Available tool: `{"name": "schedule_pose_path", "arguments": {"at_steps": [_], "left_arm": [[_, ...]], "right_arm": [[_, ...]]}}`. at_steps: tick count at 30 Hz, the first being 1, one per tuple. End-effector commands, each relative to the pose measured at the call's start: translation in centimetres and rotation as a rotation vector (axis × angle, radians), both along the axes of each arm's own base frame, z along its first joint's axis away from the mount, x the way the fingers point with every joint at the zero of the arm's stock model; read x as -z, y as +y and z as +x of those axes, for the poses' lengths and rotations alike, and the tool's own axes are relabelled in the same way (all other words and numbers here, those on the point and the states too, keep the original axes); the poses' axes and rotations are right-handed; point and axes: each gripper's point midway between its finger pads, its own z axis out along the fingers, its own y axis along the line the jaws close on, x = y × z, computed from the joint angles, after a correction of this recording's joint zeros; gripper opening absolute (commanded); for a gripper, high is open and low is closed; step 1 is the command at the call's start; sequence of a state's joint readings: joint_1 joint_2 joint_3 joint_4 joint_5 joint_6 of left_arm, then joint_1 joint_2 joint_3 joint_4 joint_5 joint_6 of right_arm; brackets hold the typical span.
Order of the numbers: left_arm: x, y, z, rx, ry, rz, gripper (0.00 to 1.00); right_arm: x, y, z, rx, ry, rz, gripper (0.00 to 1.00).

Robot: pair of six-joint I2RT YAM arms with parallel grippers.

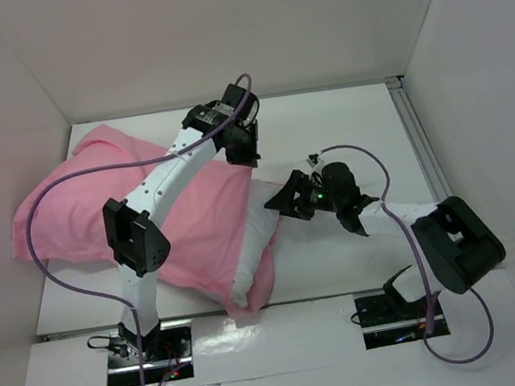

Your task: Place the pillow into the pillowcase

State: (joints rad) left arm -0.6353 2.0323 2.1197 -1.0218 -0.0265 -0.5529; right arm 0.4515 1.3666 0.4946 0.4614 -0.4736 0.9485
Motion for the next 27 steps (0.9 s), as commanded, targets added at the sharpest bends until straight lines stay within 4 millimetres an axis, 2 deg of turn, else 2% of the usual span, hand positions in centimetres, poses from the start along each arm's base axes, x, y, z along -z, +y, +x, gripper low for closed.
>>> {"name": "schedule_pose_path", "arguments": {"at_steps": [1, 2, 3, 4, 5, 6, 7, 8, 9, 10, 11, 12, 13, 14, 15, 16, 17, 18, 19, 22, 23, 24, 26, 27], "left_arm": [[-3.6, -1.0, -0.4, 0.029, -0.069, -0.1, 0.0], [-3.6, -1.5, -0.9, 0.044, -0.064, -0.107, 0.0], [-3.7, -1.4, -1.0, 0.045, -0.064, -0.107, 0.0], [-3.7, -1.9, -1.5, 0.069, -0.062, -0.109, 0.0], [-4.3, -2.7, -2.0, 0.092, -0.069, -0.125, 0.0], [-5.2, -3.0, -2.4, 0.119, -0.076, -0.151, 0.0], [-7.1, -4.1, -3.3, 0.161, -0.09, -0.205, 0.0], [-8.0, -4.8, -3.7, 0.18, -0.108, -0.221, 0.0], [-9.8, -5.6, -4.8, 0.224, -0.116, -0.276, 0.0], [-11.5, -6.7, -6.0, 0.26, -0.129, -0.319, 0.0], [-14.7, -7.2, -6.9, 0.283, -0.174, -0.388, 0.0], [-16.3, -7.9, -8.1, 0.315, -0.179, -0.44, 0.0], [-17.7, -8.8, -9.4, 0.331, -0.185, -0.487, 0.0], [-19.0, -9.1, -9.9, 0.336, -0.206, -0.52, 0.0], [-19.9, -8.9, -10.1, 0.329, -0.221, -0.545, 0.0], [-20.9, -9.6, -10.4, 0.333, -0.243, -0.587, 0.0], [-20.9, -9.8, -10.2, 0.334, -0.249, -0.592, 0.0], [-21.2, -9.7, -10.3, 0.335, -0.259, -0.599, 0.0], [-21.1, -9.5, -9.9, 0.314, -0.272, -0.587, 0.0], [-20.1, -9.6, -9.1, 0.282, -0.243, -0.586, 0.0], [-19.6, -9.9, -8.9, 0.275, -0.236, -0.589, 0.0], [-19.3, -10.1, -8.7, 0.269, -0.228, -0.592, 0.0], [-18.6, -10.4, -8.5, 0.262, -0.22, -0.594, 0.0], [-18.7, -10.1, -8.4, 0.243, -0.221, -0.592, 0.0]], "right_arm": [[-1.1, 1.6, 2.0, -0.019, -0.053, 0.055, 0.74], [-1.7, 2.3, 2.7, -0.028, -0.081, 0.07, 0.68], [-1.5, 2.6, 3.2, -0.028, -0.076, 0.067, 0.57], [-1.1, 3.3, 3.3, -0.065, -0.067, 0.078, 0.21], [-2.4, 3.8, 3.7, -0.09, -0.107, 0.105, 0.04], [-4.9, 4.6, 4.6, -0.105, -0.149, 0.142, 0.0], [-8.8, 5.5, 4.8, -0.139, -0.229, 0.202, 0.0], [-10.1, 5.3, 4.5, -0.141, -0.258, 0.214, 0.0], [-13.4, 5.5, 4.7, -0.143, -0.322, 0.242, 0.0], [-17.0, 5.0, 4.2, -0.137, -0.401, 0.263, 0.0], [-18.1, 5.0, 4.0, -0.123, -0.413, 0.251, 0.0], [-19.6, 5.0, 3.7, -0.119, -0.451, 0.251, 0.0], [-19.8, 4.8, 3.8, -0.107, -0.47, 0.234, 0.0], [-19.8, 5.1, 3.8, -0.096, -0.47, 0.234, 0.0], [-17.6, 5.5, 3.6, -0.107, -0.432, 0.218, 0.0], [-15.0, 6.5, 3.7, -0.122, -0.362, 0.213, 0.0], [-13.6, 7.1, 3.4, -0.137, -0.332, 0.219, 0.0], [-13.2, 7.5, 3.4, -0.144, -0.341, 0.242, 0.0], [-10.7, 7.8, 3.3, -0.139, -0.29, 0.229, 0.0], [-9.1, 8.6, 3.6, -0.118, -0.262, 0.219, 0.0], [-7.8, 8.5, 4.3, -0.089, -0.251, 0.189, 0.0], [-8.2, 8.6, 4.9, -0.081, -0.275, 0.183, 0.0], [-6.7, 8.6, 6.2, -0.065, -0.261, 0.147, 0.0], [-6.6, 8.8, 6.4, -0.064, -0.26, 0.146, 0.0]]}}
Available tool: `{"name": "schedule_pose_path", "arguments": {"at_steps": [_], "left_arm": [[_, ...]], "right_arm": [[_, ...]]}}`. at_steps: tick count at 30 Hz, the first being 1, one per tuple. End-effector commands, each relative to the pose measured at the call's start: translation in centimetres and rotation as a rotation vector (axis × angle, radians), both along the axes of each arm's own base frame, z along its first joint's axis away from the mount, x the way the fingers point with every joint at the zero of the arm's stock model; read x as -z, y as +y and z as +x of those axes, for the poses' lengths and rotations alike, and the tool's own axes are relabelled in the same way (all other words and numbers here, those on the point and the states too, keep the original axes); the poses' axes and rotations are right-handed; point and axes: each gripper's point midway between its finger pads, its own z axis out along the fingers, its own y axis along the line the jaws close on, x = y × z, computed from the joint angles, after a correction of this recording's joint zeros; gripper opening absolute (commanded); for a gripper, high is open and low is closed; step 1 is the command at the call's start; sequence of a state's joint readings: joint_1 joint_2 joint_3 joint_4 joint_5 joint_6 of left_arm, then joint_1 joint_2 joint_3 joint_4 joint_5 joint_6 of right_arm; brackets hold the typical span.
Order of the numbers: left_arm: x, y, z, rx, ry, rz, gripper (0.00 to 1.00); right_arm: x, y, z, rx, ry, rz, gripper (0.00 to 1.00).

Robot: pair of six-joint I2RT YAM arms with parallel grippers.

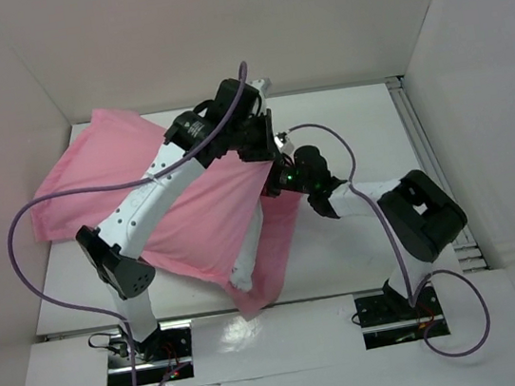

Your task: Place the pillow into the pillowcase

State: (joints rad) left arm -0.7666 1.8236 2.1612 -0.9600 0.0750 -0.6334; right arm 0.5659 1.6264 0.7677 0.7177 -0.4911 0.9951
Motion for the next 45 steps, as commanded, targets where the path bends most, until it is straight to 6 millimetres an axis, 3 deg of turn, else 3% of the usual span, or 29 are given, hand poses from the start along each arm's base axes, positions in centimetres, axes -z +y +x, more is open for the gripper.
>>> {"name": "schedule_pose_path", "arguments": {"at_steps": [1, 6, 10, 11, 12, 13, 14, 15, 16, 17, 18, 19, 24, 25, 28, 29, 30, 32, 33, 37, 38, 40, 42, 45], "left_arm": [[-6.0, -5.0, -1.3, 0.105, -0.071, -0.283, 0.0], [-4.0, -4.3, 0.0, 0.03, -0.047, -0.24, 0.0], [-1.2, -3.9, 2.4, -0.026, -0.003, -0.201, 0.0], [0.2, -3.5, 3.3, -0.055, 0.016, -0.169, 0.01], [1.1, -2.7, 3.9, -0.067, 0.02, -0.128, 0.05], [1.4, -2.6, 3.9, -0.062, 0.026, -0.112, 0.11], [1.4, -2.0, 4.6, -0.082, 0.01, -0.094, 0.19], [1.9, -1.5, 4.5, -0.078, 0.007, -0.06, 0.36], [2.0, -1.5, 4.9, -0.079, -0.005, -0.048, 0.45], [2.4, -1.2, 4.8, -0.078, -0.006, -0.027, 0.52], [2.2, -0.8, 5.0, -0.078, -0.026, -0.006, 0.66], [2.3, -0.2, 4.8, -0.082, -0.024, 0.022, 0.71], [4.1, 1.9, 3.9, -0.066, -0.054, 0.204, 0.85], [4.5, 1.8, 3.1, -0.061, -0.05, 0.24, 0.87], [6.4, 3.9, 0.9, -0.076, -0.05, 0.407, 0.88], [8.1, 5.1, 0.4, -0.106, -0.043, 0.488, 0.88], [8.2, 5.8, -0.5, -0.131, -0.041, 0.513, 0.9], [9.3, 5.9, -2.3, -0.135, -0.054, 0.575, 0.92], [10.9, 7.0, -2.8, -0.157, -0.053, 0.658, 0.96], [13.5, 7.1, -4.9, -0.156, -0.106, 0.808, 1.0], [15.1, 8.0, -5.4, -0.153, -0.095, 0.919, 1.0], [15.5, 8.8, -5.2, -0.204, -0.13, 1.031, 1.0], [17.9, 8.9, -5.5, -0.211, -0.113, 1.1, 1.0], [19.7, 9.8, -5.9, -0.234, -0.114, 1.16, 1.0]], "right_arm": [[-0.6, 0.6, 3.0, 0.073, -0.068, 0.0, 0.0], [-0.4, 0.1, 4.7, 0.092, -0.048, 0.026, 0.0], [-1.0, 0.2, 4.1, 0.074, -0.041, 0.035, 0.0], [-0.3, -0.5, 3.8, 0.083, -0.021, 0.022, 0.13], [-1.2, -1.0, 3.1, 0.081, -0.04, 0.019, 0.26], [-0.3, -1.9, 2.7, 0.092, -0.003, -0.014, 0.41], [0.9, -2.6, 1.8, 0.099, 0.032, -0.05, 0.56], [-0.1, -3.3, 1.0, 0.103, -0.007, -0.075, 0.74], [0.4, -4.1, 0.9, 0.139, -0.002, -0.114, 0.78], [2.5, -5.5, 0.2, 0.166, 0.075, -0.196, 0.81], [2.3, -6.4, -0.5, 0.173, 0.056, -0.238, 0.85], [4.4, -8.1, -1.2, 0.21, 0.137, -0.331, 0.85], [7.1, -13.7, -3.3, 0.313, 0.232, -0.547, 0.88], [6.9, -14.5, -3.7, 0.327, 0.227, -0.556, 0.88], [6.9, -16.7, -4.3, 0.376, 0.251, -0.589, 0.9], [7.2, -17.5, -4.6, 0.387, 0.267, -0.613, 0.91], [7.2, -18.1, -4.6, 0.406, 0.279, -0.614, 0.91], [7.5, -19.3, -4.8, 0.429, 0.302, -0.636, 0.91], [7.6, -20.1, -4.9, 0.452, 0.316, -0.636, 0.91], [7.7, -21.6, -5.3, 0.467, 0.322, -0.632, 0.91], [7.6, -21.7, -5.5, 0.464, 0.329, -0.623, 0.91], [7.7, -22.2, -5.8, 0.468, 0.335, -0.625, 0.91], [7.2, -22.4, -5.7, 0.47, 0.316, -0.614, 0.91], [6.5, -22.4, -5.5, 0.474, 0.302, -0.598, 0.91]]}}
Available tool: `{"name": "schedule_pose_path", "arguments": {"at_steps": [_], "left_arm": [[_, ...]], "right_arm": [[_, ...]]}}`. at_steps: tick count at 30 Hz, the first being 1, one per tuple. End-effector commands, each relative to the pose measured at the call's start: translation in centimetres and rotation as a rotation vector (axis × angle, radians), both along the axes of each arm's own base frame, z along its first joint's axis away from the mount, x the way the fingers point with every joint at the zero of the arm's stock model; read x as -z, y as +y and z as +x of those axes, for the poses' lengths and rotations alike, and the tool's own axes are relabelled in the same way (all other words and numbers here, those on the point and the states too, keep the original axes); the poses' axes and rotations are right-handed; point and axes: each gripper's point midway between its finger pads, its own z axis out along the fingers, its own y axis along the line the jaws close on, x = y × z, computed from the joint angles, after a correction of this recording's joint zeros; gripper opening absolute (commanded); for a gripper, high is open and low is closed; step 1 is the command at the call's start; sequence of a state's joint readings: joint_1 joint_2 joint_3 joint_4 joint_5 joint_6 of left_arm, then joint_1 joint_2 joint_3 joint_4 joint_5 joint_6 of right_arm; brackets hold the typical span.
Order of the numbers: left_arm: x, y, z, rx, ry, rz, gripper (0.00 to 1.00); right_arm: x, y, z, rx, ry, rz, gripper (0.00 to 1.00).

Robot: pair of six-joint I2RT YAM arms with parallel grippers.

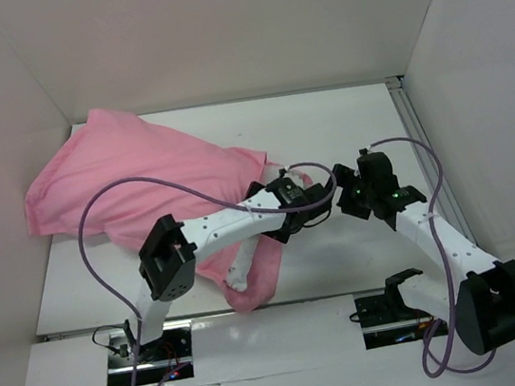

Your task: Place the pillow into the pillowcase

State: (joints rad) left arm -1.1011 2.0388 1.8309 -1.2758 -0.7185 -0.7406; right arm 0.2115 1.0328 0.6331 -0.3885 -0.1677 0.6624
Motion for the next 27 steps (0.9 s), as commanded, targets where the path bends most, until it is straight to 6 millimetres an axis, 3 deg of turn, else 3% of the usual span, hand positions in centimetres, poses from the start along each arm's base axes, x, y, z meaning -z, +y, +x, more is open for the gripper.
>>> {"name": "schedule_pose_path", "arguments": {"at_steps": [1, 6, 8, 10, 11, 12, 13, 15, 20, 23, 24, 26, 27], "left_arm": [[1.6, 3.0, 0.5, -0.07, -0.073, 0.164, 1.0], [3.2, 4.0, 2.0, -0.094, -0.188, 0.283, 1.0], [3.1, 4.1, 2.4, -0.095, -0.219, 0.294, 0.95], [3.3, 4.4, 2.8, -0.109, -0.228, 0.301, 0.74], [3.0, 4.3, 3.2, -0.122, -0.233, 0.289, 0.57], [1.8, 4.4, 3.6, -0.14, -0.249, 0.251, 0.2], [1.1, 4.2, 3.6, -0.148, -0.253, 0.218, 0.03], [-1.0, 3.8, 4.3, -0.161, -0.243, 0.147, 0.0], [-8.7, 2.8, 6.0, -0.121, -0.272, -0.032, 0.0], [-12.7, 1.9, 6.7, -0.091, -0.221, -0.22, 0.0], [-14.8, 0.8, 6.5, -0.066, -0.207, -0.36, 0.0], [-16.3, 1.5, 7.3, -0.04, -0.19, -0.453, 0.0], [-16.6, 0.6, 6.8, -0.003, -0.133, -0.545, 0.0]], "right_arm": [[-0.9, -0.1, -0.3, -0.019, -0.022, 0.003, 0.91], [-1.0, 0.1, -0.4, -0.032, -0.02, 0.016, 0.91], [-1.0, 0.1, -0.4, -0.032, -0.02, 0.016, 0.91], [-1.3, 0.1, -0.4, -0.032, -0.032, 0.018, 0.91], [-1.3, -0.1, -0.3, -0.023, -0.032, 0.018, 0.91], [-1.6, -0.1, -0.3, -0.023, -0.043, 0.02, 0.92], [-1.6, -0.1, -0.3, -0.023, -0.043, 0.02, 0.92], [-2.0, -0.2, -0.1, -0.026, -0.054, 0.021, 0.92], [-2.6, 0.3, 0.0, -0.075, -0.069, 0.03, 0.92], [-4.8, 1.3, 0.8, -0.131, -0.132, 0.056, 0.92], [-6.2, 1.7, 1.4, -0.153, -0.181, 0.068, 0.92], [-8.2, 3.4, 2.2, -0.226, -0.239, 0.126, 0.92], [-9.1, 4.2, 2.4, -0.259, -0.263, 0.144, 0.92]]}}
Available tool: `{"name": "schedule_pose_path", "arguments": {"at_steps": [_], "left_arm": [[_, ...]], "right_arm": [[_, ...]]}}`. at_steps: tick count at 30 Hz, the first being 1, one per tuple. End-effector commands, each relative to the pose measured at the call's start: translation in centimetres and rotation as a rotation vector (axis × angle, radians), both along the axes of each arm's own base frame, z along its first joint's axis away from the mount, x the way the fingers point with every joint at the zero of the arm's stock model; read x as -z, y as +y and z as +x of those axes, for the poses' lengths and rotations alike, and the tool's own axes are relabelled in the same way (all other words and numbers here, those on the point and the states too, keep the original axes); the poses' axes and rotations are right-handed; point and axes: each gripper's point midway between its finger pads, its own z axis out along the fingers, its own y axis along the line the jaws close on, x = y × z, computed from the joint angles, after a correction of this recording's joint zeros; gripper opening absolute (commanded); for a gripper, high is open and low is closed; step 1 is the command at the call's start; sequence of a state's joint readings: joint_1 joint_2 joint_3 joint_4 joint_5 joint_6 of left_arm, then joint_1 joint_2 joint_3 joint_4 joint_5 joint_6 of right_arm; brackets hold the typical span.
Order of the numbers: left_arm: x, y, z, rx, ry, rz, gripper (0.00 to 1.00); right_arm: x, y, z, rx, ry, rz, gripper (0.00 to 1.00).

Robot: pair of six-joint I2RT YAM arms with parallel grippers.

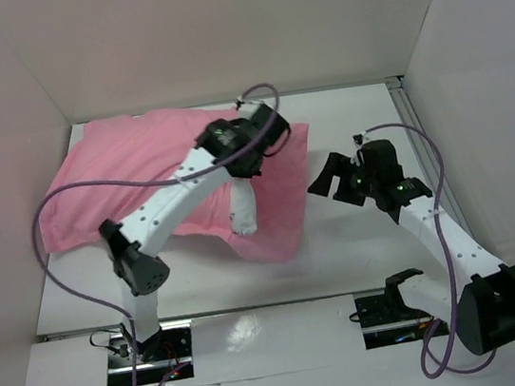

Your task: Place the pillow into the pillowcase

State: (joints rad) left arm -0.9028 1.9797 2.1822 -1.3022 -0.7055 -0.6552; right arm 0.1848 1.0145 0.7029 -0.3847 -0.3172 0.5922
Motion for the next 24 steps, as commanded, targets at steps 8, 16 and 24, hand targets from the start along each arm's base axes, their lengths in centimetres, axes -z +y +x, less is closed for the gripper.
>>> {"name": "schedule_pose_path", "arguments": {"at_steps": [8, 16, 24], "left_arm": [[-8.3, 0.5, 0.0, 0.201, 0.024, -0.546, 0.0], [-10.9, 0.1, 0.7, 0.247, 0.019, -0.673, 0.0], [-13.7, 0.7, 0.8, 0.29, 0.008, -0.806, 0.0]], "right_arm": [[-12.2, 10.9, 4.7, -0.231, -0.352, 0.172, 0.67], [-8.2, 20.3, 7.6, -0.304, -0.289, 0.162, 0.48], [-2.3, 23.0, 10.9, -0.235, -0.211, 0.125, 0.64]]}}
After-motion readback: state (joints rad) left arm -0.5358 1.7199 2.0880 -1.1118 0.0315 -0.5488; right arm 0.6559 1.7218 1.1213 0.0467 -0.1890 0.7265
